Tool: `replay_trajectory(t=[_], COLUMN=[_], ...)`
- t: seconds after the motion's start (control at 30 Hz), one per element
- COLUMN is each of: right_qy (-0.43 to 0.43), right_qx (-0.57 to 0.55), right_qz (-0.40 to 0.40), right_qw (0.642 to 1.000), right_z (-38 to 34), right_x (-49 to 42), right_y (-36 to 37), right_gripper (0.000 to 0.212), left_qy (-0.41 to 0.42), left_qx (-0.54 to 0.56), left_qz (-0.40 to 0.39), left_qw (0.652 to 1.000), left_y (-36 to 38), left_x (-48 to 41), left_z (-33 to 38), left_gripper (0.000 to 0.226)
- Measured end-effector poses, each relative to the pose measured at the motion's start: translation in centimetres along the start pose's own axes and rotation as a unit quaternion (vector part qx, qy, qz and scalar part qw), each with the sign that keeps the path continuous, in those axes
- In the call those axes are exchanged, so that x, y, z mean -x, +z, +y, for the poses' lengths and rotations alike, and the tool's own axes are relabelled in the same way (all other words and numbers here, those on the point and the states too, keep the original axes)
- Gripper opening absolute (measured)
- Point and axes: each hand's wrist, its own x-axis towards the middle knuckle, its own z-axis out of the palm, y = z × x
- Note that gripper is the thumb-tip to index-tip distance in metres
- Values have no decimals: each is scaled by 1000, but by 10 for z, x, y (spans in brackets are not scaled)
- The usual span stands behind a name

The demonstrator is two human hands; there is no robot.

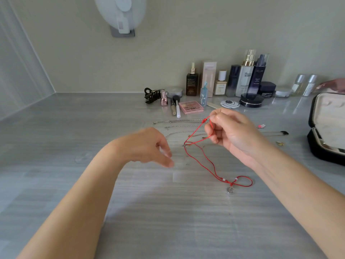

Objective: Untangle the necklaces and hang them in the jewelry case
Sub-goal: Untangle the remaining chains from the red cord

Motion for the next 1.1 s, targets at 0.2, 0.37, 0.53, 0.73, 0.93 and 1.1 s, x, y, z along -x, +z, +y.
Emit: replay_trajectory(t=[0.2, 0.37, 0.53, 0.73, 0.93, 1.1], right_qy=[15, 42, 80, 90, 87, 93], right_qx=[26, 92, 169, 236, 243, 289], right_qz=[5, 0, -12, -34, -55, -61], right_qw=[1000, 995, 982, 967, 964, 951], right_z=[2, 5, 8, 11, 12, 15], right_x=[-2, -2, -2, -2, 0, 0], right_y=[-3, -4, -5, -4, -3, -3], right_gripper=[22, 16, 27, 20, 16, 21], left_qy=[12, 36, 57, 89, 100, 138], left_qx=[54, 225, 380, 447, 431, 538], left_qz=[48, 112, 162, 176, 191, 206], left_qw=[997, 967, 909, 872, 876, 805], left_y=[-7, -13, -16, -17, -21, -28], left_x=[3, 4, 3, 5, 7, 8], left_z=[-1, 1, 3, 4, 2, 3], left_gripper=[16, 25, 25, 24, 30, 31])
